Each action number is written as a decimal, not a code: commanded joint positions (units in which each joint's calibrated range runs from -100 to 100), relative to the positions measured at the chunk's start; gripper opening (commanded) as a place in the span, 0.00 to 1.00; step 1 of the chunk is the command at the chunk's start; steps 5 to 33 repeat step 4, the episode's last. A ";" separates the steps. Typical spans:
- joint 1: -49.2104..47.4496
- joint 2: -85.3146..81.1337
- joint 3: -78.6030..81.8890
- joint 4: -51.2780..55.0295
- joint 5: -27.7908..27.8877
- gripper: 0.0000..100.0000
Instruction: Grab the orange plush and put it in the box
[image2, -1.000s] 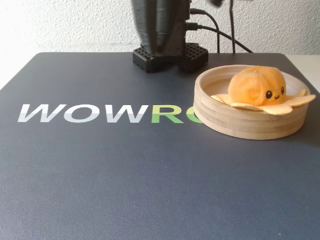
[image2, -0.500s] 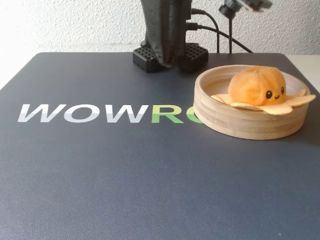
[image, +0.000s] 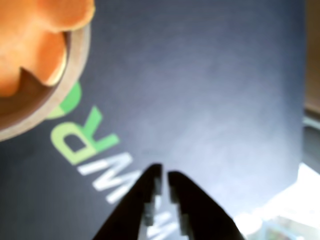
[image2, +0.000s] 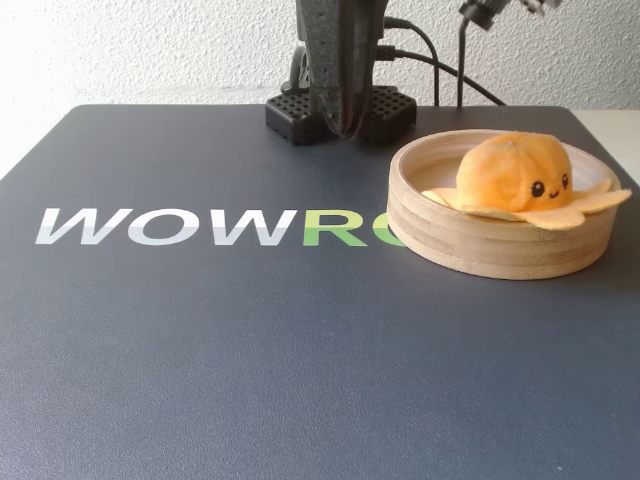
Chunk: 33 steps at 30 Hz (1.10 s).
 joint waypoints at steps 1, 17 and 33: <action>0.33 -1.48 -0.55 -0.84 -0.14 0.01; 0.33 -1.48 0.27 -1.18 -0.20 0.01; 0.33 -1.48 0.27 -1.18 -0.20 0.01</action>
